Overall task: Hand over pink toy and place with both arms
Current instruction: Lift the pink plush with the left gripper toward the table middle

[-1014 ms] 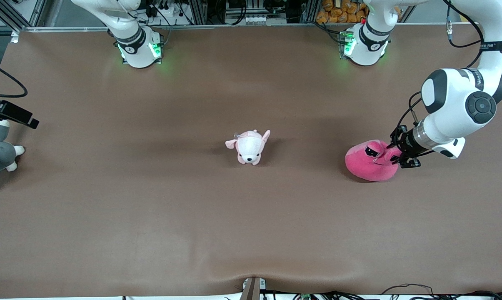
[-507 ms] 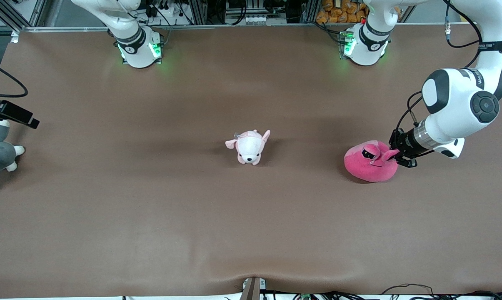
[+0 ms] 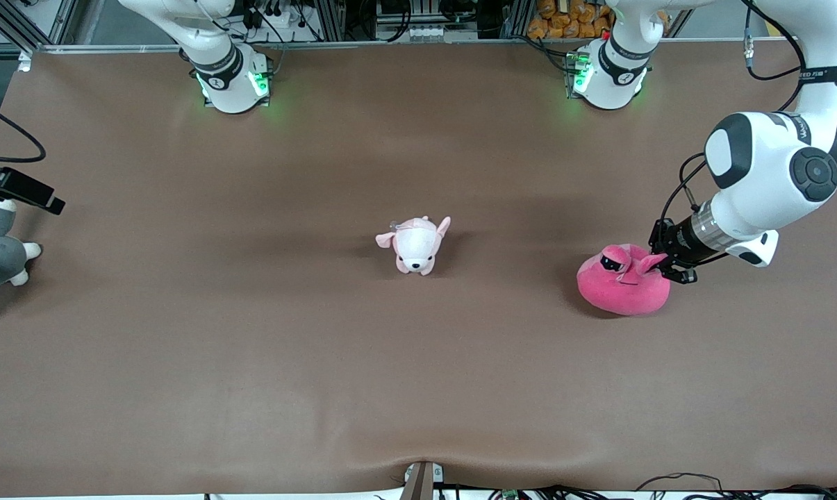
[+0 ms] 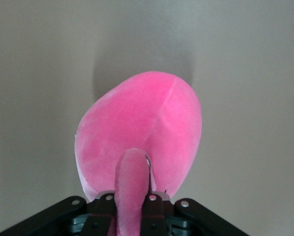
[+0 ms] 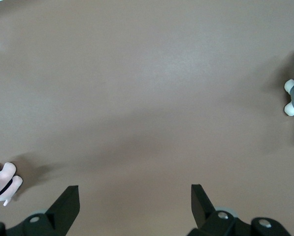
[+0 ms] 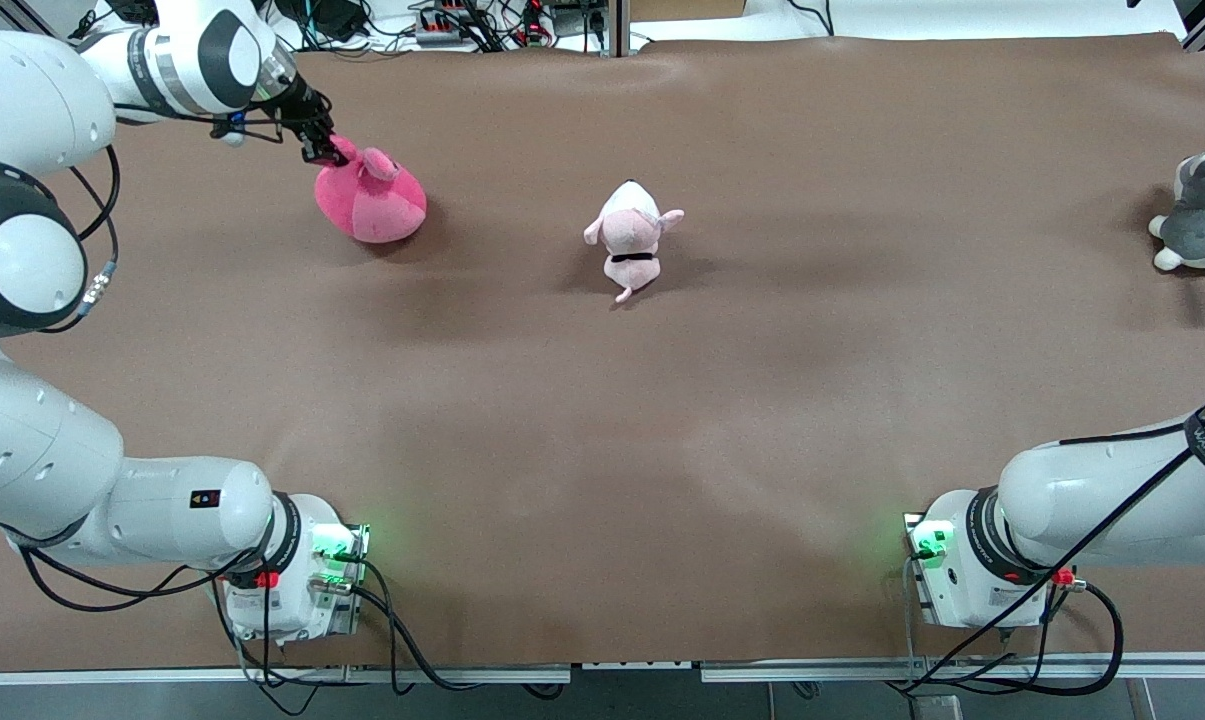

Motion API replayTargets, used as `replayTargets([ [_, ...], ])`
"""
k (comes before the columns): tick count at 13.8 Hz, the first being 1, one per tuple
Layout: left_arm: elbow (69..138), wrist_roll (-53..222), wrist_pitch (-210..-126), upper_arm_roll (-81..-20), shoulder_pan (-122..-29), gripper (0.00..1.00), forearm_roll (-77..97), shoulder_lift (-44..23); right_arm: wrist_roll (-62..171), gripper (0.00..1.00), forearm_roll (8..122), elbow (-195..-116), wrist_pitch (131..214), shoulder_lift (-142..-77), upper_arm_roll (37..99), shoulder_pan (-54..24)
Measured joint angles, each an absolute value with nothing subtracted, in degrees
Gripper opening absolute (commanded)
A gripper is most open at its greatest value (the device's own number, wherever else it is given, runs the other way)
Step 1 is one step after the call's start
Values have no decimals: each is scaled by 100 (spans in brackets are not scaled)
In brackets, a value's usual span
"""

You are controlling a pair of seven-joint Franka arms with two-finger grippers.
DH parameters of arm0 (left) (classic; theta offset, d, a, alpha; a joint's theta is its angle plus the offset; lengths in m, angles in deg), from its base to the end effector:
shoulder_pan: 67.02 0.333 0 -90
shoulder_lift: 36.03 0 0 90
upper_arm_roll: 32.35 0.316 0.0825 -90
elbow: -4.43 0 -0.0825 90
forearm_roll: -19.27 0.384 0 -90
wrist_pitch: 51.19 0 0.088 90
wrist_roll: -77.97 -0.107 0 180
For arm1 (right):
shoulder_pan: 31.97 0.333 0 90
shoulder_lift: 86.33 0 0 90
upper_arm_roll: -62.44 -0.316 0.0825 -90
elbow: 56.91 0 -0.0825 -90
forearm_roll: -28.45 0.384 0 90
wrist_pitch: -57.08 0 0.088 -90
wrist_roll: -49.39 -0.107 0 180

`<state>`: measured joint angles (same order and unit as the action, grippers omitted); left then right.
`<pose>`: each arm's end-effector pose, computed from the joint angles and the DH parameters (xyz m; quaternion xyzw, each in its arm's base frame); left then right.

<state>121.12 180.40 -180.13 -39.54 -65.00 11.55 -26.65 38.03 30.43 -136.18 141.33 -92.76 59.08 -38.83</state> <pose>0.5827 -0.0547 0.3705 0.6272 0.7758 -0.0364 0.0579 0.5783 -0.0336 0.6398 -0.9915 0.1279 0.0139 0.0196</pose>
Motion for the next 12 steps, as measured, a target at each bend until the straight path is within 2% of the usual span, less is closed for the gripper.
replayTargets([
  [3,11615,18444,-17854,-4335,-6544,0,1132,-2672,3803,100,3043,-13617,14133,-9278,5914,-3885],
  [7,10747,18840,-17083,-4748,-6674,0,875,-2656,3772,100,3043,-13616,14129,-9280,5918,-3886],
  [12,9771,19639,-16334,-4878,-7089,0,415,-2582,3732,100,3043,-13616,14127,-9280,5927,-3889],
])
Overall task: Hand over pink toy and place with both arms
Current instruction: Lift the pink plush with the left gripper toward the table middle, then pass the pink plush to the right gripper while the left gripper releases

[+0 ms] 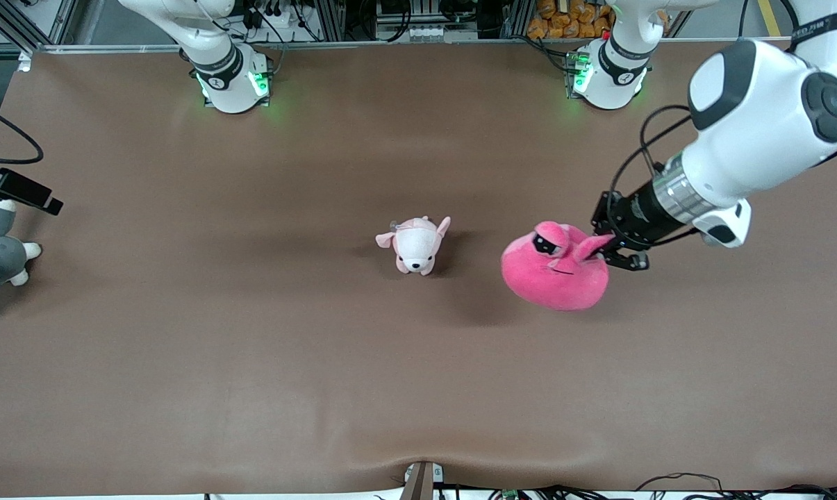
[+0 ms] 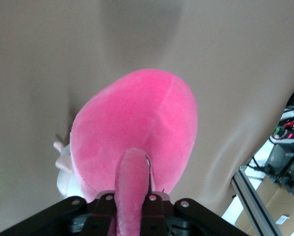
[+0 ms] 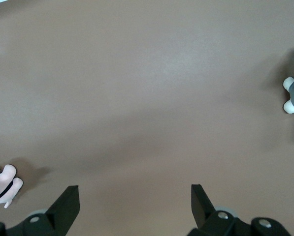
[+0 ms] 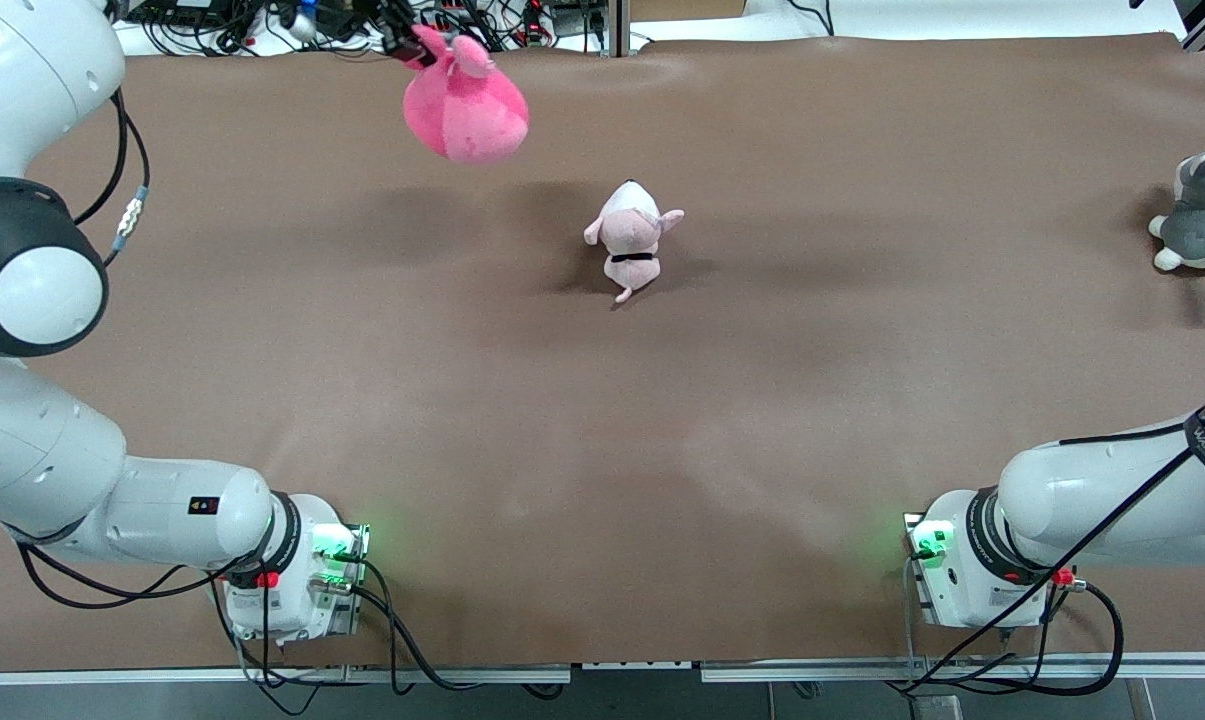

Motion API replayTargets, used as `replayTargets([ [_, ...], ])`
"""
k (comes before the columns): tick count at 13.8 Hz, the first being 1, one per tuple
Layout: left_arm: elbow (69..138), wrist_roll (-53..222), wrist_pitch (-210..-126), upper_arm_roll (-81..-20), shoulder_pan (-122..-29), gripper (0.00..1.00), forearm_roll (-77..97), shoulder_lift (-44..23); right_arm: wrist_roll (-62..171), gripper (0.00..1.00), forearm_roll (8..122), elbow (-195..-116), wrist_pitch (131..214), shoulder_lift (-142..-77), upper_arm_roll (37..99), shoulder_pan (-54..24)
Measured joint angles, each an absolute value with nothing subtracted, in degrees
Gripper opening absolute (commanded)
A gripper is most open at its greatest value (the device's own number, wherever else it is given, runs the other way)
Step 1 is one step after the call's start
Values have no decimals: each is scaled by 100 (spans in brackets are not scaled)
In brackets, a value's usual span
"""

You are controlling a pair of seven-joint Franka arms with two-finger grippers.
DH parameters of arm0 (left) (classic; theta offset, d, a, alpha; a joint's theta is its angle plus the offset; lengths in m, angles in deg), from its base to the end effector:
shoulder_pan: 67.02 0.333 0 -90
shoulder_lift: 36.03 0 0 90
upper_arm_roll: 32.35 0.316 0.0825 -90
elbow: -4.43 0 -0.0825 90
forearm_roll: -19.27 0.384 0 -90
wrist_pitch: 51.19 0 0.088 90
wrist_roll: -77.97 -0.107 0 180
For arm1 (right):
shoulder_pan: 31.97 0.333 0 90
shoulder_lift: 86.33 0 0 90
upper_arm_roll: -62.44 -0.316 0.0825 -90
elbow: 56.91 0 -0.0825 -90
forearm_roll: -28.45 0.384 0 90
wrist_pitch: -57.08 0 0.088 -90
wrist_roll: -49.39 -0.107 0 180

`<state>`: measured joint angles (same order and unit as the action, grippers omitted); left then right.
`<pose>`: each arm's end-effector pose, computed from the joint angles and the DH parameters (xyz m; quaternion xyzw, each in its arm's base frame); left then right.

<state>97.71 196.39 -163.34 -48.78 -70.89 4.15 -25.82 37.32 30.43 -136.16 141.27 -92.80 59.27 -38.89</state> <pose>0.5913 -0.2234 0.5348 0.6121 0.7726 -0.1130 0.1255 0.5783 -0.0360 0.6395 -0.9904 0.1362 0.0147 0.0193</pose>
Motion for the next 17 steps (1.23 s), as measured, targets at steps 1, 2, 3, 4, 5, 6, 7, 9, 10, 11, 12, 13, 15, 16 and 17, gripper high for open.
replayTargets([
  [1,9645,19911,-16330,-4882,-7292,0,414,-2519,3734,100,3043,-13616,14125,-9281,5935,-3895],
  [2,9504,20217,-16330,-4889,-7521,0,414,-2425,3743,100,3043,-13616,14117,-9283,5942,-3908],
  [3,9361,20467,-16333,-4893,-7701,0,414,-2326,3755,100,3043,-13616,14115,-9284,5945,-3918],
  [4,9198,20673,-16334,-4896,-7845,0,413,-2227,3763,100,3043,-13616,14115,-9285,5945,-3924],
  [5,9023,20867,-16334,-4897,-7973,0,412,-2127,3762,100,3043,-13616,14114,-9285,5945,-3929],
  [6,8853,21048,-16334,-4898,-8102,0,412,-2035,3750,100,3048,-13616,14088,-9285,5945,-3932],
  [7,8702,21205,-16334,-4897,-8246,0,412,-1951,3629,100,3070,-13615,14000,-9285,5937,-3932],
  [9,8438,21572,-16364,-4895,-8547,0,411,-1798,2795,100,3229,-13613,13823,-9285,5889,-3890],
  [10,8305,21810,-16426,-4889,-8686,0,411,-1713,2229,100,3336,-13612,13763,-9285,5864,-3803],
  [11,8177,22097,-16531,-4881,-8819,0,411,-1621,1601,100,3457,-13611,13685,-9285,5842,-3676],
  [12,8068,22395,-16669,-4876,-8938,0,411,-1523,834,100,3626,-13610,13561,-9285,5826,-3525],
  [13,8003,22615,-16801,-4877,-9010,0,411,-1453,75,100,3877,-13610,13419,-9285,5820,-3408],
  [15,7935,22915,-17001,-4874,-9139,0,411,-1377,-1503,100,4494,-13611,13305,-9292,5815,-3220],
  [16,7926,23097,-17134,-4874,-9225,0,411,-1358,-2236,100,4739,-13611,13320,-9313,5809,-3097],
  [17,7924,23308,-17256,-4872,-9292,0,411,-1337,-2870,100,4895,-13611,13398,-9356,5805,-2948],
])
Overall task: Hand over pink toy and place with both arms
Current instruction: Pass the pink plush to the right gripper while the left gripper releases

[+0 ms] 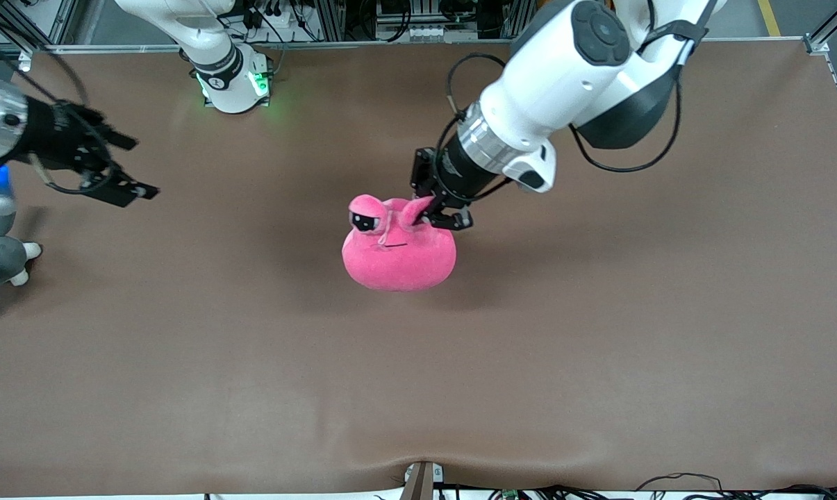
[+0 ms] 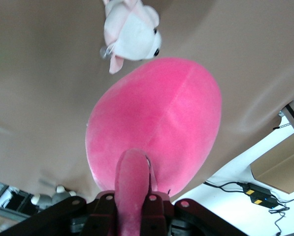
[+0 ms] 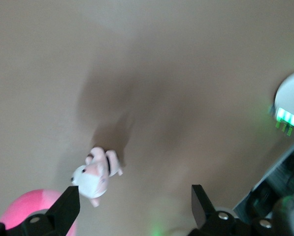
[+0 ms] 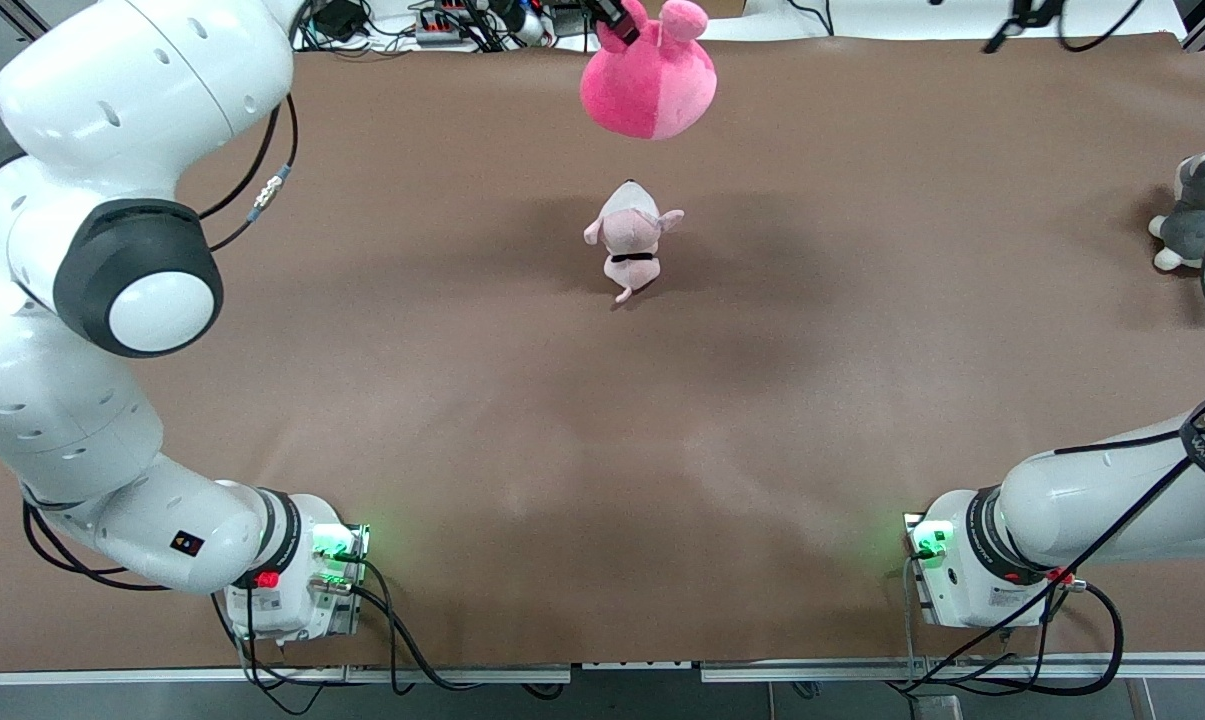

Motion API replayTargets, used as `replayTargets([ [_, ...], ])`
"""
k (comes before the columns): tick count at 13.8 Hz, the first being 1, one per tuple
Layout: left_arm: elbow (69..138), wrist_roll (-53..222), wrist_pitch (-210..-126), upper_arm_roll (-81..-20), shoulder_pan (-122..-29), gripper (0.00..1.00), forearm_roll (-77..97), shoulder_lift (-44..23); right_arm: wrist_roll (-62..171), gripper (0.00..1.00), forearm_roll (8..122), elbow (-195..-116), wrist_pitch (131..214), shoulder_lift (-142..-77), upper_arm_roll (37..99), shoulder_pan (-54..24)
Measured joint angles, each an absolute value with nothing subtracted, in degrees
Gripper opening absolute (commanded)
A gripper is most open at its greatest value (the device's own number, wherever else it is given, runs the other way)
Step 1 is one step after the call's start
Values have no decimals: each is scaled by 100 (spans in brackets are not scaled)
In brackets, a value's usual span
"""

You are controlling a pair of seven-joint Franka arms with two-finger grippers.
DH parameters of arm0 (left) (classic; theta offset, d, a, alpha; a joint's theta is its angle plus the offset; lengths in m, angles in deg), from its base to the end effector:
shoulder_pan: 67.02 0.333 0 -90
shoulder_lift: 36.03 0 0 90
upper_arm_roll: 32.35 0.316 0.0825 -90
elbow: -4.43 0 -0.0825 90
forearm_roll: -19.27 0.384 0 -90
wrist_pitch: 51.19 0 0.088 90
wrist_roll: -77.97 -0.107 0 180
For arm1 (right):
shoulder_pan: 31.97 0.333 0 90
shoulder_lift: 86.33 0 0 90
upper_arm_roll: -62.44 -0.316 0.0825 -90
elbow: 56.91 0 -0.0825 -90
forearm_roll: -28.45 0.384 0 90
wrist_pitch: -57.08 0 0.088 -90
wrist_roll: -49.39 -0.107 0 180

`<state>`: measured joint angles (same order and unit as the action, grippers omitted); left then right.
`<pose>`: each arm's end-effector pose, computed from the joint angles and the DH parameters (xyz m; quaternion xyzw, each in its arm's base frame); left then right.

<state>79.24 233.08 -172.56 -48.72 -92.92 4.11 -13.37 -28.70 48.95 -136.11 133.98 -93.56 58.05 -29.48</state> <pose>0.5447 -0.4555 0.5743 0.4769 0.8350 -0.2049 0.1826 0.5593 0.1080 0.6307 -0.8117 0.5494 0.1821 0.0784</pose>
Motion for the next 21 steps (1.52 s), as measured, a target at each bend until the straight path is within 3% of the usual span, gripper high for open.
replayTargets([
  [3,7924,23460,-17654,-4883,-9376,0,364,-1237,-4383,100,5124,-13613,14095,-9570,5788,-2414],
  [8,7920,23598,-18074,-4888,-9670,0,272,-1125,-6479,100,5177,-13612,16144,-10017,5780,-1502],
  [10,7918,23617,-18152,-4891,-9818,0,241,-1117,-6750,100,5177,-13610,16360,-10091,5785,-1359],
  [12,7909,23646,-18155,-4891,-9919,0,240,-1117,-6816,83,5171,-13609,16351,-10106,5792,-1237],
  [14,7908,23660,-18152,-4888,-9965,0,240,-1117,-6828,78,5116,-13612,16264,-10116,5800,-1129],
  [15,7908,23660,-18152,-4887,-9986,0,240,-1117,-6828,64,5053,-13612,16157,-10120,5804,-1084],
  [16,7908,23660,-18152,-4887,-10007,0,240,-1117,-6828,24,4975,-13615,16025,-10124,5806,-1037],
  [17,7905,23669,-18152,-4887,-10028,0,240,-1117,-6828,0,4882,-13621,15915,-10135,5810,-977],
  [21,7859,23685,-18149,-4887,-10077,0,240,-1123,-6831,0,4630,-13674,15809,-10195,5818,-777],
])
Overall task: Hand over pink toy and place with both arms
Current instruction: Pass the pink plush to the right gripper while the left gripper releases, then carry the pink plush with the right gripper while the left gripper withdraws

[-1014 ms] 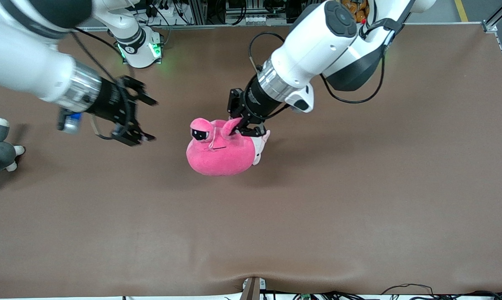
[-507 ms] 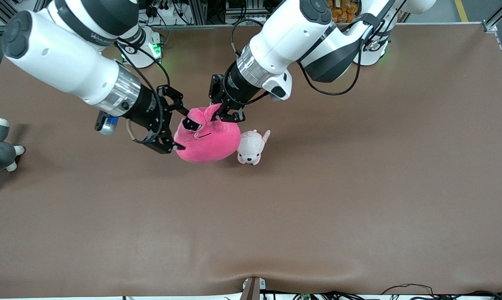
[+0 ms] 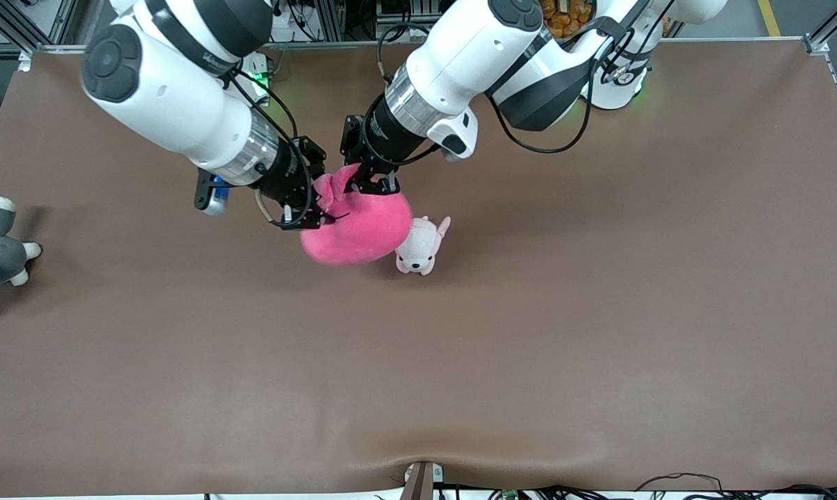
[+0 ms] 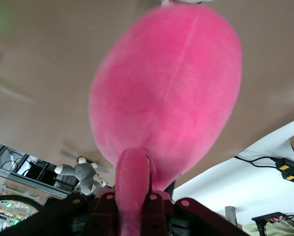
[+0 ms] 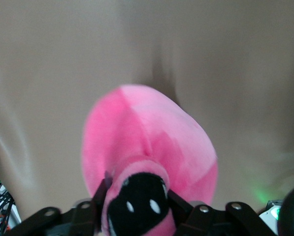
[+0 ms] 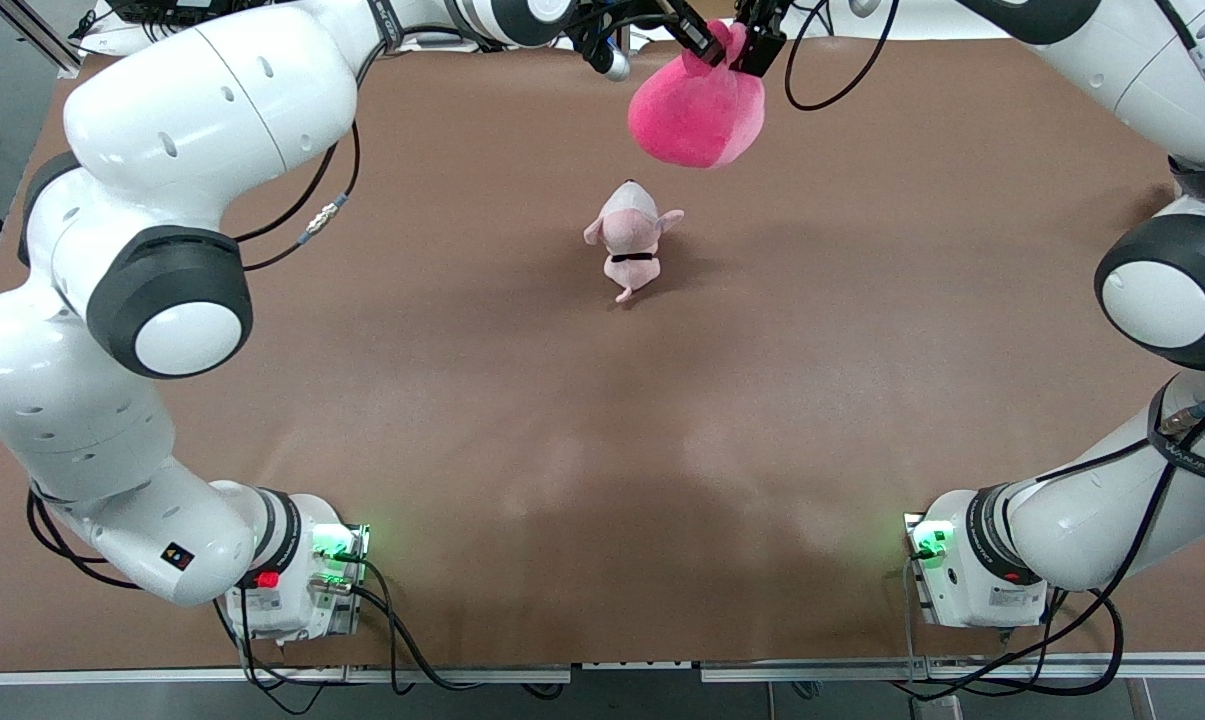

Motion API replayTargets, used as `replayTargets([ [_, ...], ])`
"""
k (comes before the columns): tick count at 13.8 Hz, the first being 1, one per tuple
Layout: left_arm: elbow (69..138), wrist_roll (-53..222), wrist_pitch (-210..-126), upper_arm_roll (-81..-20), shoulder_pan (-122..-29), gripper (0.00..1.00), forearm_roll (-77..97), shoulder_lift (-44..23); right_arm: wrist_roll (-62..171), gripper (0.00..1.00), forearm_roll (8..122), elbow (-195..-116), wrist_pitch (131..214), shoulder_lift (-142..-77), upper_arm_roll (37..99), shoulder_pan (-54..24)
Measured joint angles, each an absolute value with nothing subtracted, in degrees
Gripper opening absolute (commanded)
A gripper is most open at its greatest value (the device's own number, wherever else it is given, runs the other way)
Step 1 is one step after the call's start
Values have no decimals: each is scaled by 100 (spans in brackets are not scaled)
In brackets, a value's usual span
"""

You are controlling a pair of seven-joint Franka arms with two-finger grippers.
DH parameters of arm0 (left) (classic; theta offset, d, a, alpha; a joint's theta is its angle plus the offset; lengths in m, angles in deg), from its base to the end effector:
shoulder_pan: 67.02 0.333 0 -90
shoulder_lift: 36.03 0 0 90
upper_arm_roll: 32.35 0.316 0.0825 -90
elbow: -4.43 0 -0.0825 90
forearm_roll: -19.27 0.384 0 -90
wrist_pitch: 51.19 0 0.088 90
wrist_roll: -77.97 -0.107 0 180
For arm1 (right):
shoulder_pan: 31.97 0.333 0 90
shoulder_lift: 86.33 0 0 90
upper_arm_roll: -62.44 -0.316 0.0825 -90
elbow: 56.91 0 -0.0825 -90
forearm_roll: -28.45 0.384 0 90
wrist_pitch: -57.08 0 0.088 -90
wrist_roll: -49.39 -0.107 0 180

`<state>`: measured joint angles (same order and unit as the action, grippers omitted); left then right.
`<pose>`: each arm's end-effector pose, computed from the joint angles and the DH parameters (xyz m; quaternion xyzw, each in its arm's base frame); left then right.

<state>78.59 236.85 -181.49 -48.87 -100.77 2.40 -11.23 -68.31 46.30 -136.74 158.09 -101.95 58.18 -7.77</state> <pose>0.4949 -0.5328 0.5730 0.4765 0.8145 -0.2496 0.2172 0.5642 0.3292 0.5680 -0.6843 0.7090 0.1422 0.0937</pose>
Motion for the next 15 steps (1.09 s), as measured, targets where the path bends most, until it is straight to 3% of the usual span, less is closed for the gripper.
replayTargets([
  [1,7849,23689,-18148,-4889,-10088,0,240,-1126,-6831,0,4615,-13670,15757,-10195,5851,-778],
  [2,7843,23695,-18148,-4892,-10109,17,219,-1126,-6831,0,4565,-13651,15658,-10195,5879,-781],
  [3,7842,23696,-18148,-4892,-10127,63,161,-1126,-6831,0,4470,-13610,15520,-10195,5894,-789],
  [4,7841,23696,-18148,-4892,-10134,100,112,-1126,-6831,0,4385,-13550,15387,-10195,5905,-810],
  [10,7750,23696,-17821,-4848,-10091,100,53,-1288,-6079,0,3825,-13108,14962,-10192,5964,-1553],
  [15,7719,22989,-16462,-4746,-9381,100,129,-1746,-3951,0,3792,-12995,14416,-10197,6005,-2710],
])
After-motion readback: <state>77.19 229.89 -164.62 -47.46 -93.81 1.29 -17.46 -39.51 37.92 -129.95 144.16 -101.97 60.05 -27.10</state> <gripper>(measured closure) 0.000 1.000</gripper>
